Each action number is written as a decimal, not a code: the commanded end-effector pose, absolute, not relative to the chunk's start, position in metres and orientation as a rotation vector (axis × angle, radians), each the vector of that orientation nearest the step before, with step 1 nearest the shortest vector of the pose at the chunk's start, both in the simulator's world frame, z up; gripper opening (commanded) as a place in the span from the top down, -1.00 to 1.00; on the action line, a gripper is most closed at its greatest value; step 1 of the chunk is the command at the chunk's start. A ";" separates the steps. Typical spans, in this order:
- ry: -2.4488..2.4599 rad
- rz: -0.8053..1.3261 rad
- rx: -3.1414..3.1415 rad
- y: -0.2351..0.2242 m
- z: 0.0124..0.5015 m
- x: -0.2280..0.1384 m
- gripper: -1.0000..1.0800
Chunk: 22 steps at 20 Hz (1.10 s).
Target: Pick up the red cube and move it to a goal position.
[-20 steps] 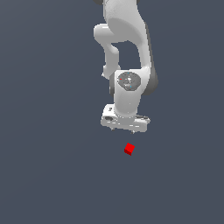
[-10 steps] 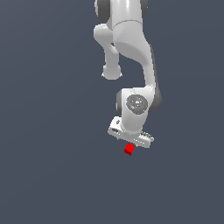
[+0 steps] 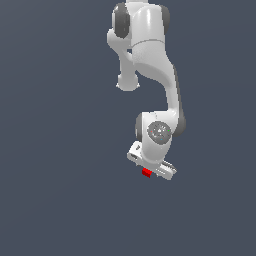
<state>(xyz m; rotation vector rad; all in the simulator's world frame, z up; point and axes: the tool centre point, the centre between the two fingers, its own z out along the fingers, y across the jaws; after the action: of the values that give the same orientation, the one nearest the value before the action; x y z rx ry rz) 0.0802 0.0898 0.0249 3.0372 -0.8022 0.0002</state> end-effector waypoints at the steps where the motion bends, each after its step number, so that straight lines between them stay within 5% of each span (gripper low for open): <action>1: -0.824 0.001 3.031 0.091 0.022 0.083 -0.92; 5: -0.834 0.000 3.029 0.091 0.020 0.085 -0.92; 6: -0.834 0.000 3.029 0.091 0.020 0.085 1.00; 22: -0.833 0.000 3.029 0.090 0.031 0.084 1.00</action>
<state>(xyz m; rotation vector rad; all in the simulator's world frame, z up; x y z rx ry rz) 0.0836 0.0904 0.0261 3.0283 -0.8332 -0.0034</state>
